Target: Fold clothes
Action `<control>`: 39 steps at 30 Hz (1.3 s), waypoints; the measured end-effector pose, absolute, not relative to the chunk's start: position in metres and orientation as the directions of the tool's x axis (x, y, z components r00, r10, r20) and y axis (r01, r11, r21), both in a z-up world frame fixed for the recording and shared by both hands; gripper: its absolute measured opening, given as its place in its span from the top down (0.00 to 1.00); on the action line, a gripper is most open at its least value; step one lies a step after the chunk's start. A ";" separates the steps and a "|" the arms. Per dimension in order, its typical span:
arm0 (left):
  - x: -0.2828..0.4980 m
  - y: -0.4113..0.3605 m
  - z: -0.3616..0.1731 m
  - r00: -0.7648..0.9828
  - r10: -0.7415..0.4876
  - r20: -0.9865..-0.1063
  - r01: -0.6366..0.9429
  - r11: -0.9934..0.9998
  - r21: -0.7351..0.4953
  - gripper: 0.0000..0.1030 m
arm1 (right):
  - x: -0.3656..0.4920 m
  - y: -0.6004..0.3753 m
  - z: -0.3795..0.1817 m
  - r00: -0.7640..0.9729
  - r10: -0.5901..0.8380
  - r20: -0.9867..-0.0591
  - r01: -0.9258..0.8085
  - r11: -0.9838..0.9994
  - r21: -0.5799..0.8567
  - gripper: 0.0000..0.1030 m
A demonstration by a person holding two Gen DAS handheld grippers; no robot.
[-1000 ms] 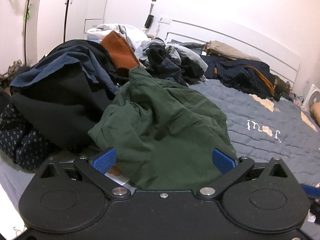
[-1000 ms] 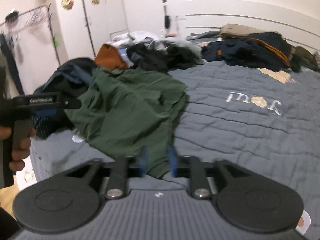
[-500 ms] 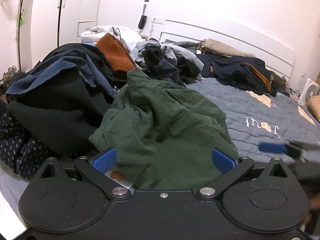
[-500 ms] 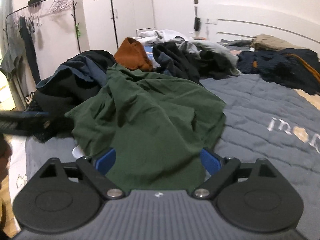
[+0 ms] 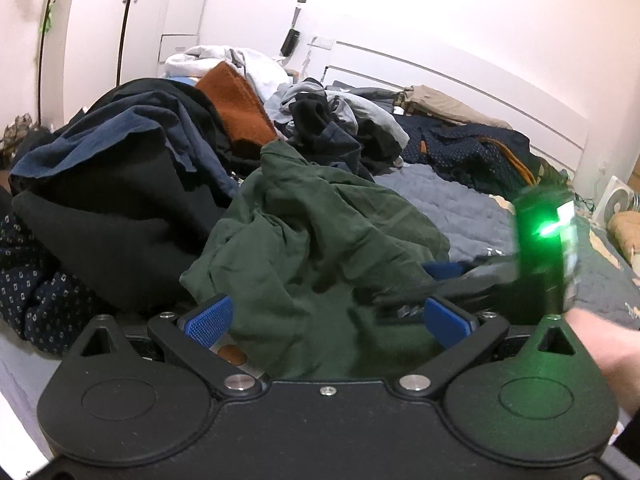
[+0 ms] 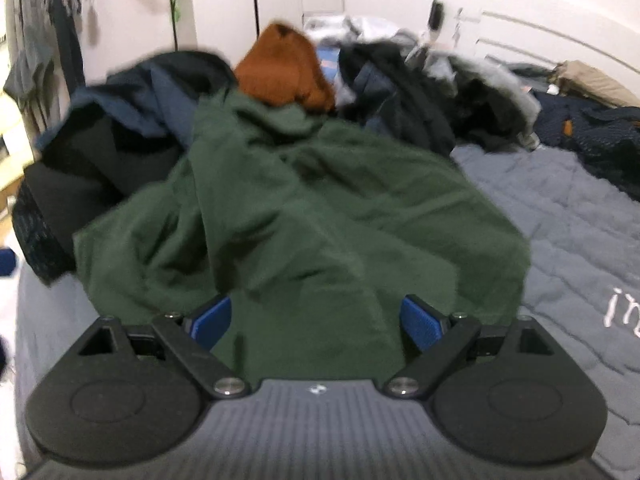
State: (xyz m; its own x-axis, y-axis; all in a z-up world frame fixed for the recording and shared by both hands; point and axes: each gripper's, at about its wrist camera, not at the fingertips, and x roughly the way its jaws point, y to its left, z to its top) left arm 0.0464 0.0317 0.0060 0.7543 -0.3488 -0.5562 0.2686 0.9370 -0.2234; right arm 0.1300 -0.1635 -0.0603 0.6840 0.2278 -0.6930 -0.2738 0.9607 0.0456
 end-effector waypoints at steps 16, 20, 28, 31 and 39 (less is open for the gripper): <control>0.051 0.038 0.006 0.753 -0.350 -0.557 0.248 0.936 -0.251 0.00 | 0.119 -0.176 -0.056 0.690 0.232 -0.685 -0.168 0.973 0.160 0.87; 0.050 0.037 0.006 0.754 -0.349 -0.556 0.252 0.936 -0.246 0.00 | 0.103 -0.185 -0.042 0.725 0.234 -0.648 -0.147 0.971 0.186 0.88; 0.045 0.033 0.006 0.751 -0.368 -0.548 0.287 0.930 -0.230 0.00 | 0.057 -0.216 -0.012 0.783 0.233 -0.577 -0.084 0.958 0.273 0.89; 0.040 0.029 0.008 0.751 -0.387 -0.535 0.314 0.922 -0.227 0.00 | 0.034 -0.229 -0.002 0.803 0.218 -0.555 -0.051 0.952 0.301 0.89; 0.027 0.014 0.012 0.741 -0.447 -0.501 0.390 0.894 -0.221 0.00 | -0.044 -0.274 0.024 0.846 0.132 -0.517 0.062 0.938 0.342 0.89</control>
